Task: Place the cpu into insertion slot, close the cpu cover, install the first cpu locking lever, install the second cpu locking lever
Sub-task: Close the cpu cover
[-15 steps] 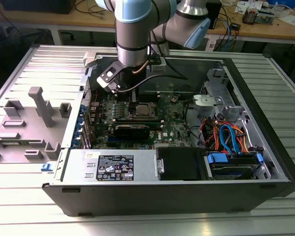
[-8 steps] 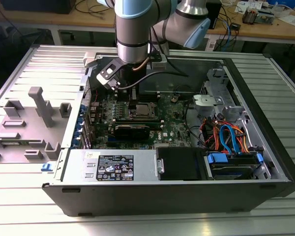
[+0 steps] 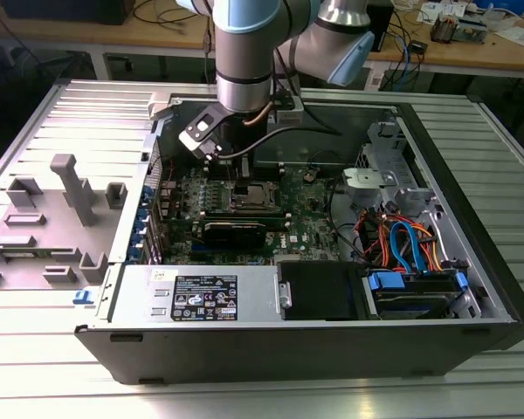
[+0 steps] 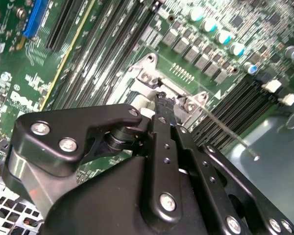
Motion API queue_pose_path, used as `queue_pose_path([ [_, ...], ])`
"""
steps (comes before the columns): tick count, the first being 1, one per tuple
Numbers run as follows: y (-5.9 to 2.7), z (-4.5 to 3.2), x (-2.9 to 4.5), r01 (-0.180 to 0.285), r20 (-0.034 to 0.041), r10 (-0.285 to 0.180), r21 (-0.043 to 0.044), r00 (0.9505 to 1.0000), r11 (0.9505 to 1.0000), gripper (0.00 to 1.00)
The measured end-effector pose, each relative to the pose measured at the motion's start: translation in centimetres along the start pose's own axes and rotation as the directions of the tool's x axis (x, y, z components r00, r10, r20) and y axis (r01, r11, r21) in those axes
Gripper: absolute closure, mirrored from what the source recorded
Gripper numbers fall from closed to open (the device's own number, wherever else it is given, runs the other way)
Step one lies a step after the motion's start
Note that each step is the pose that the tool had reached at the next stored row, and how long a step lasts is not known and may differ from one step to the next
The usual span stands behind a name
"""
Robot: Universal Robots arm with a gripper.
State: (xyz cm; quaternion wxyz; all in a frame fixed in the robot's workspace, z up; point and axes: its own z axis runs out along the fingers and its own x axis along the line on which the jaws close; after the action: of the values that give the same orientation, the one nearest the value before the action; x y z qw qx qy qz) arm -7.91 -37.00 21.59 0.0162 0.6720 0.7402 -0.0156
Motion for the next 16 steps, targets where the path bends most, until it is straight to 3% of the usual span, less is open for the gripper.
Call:
queue_pose_path([
  [9,2.58,0.01,-0.25,0.000,0.0001,0.000,0.0001,1.0000,1.0000,0.89],
  [16,2.75,0.01,-0.27,-0.001,0.0001,0.001,0.0001,1.0000,1.0000,0.89],
])
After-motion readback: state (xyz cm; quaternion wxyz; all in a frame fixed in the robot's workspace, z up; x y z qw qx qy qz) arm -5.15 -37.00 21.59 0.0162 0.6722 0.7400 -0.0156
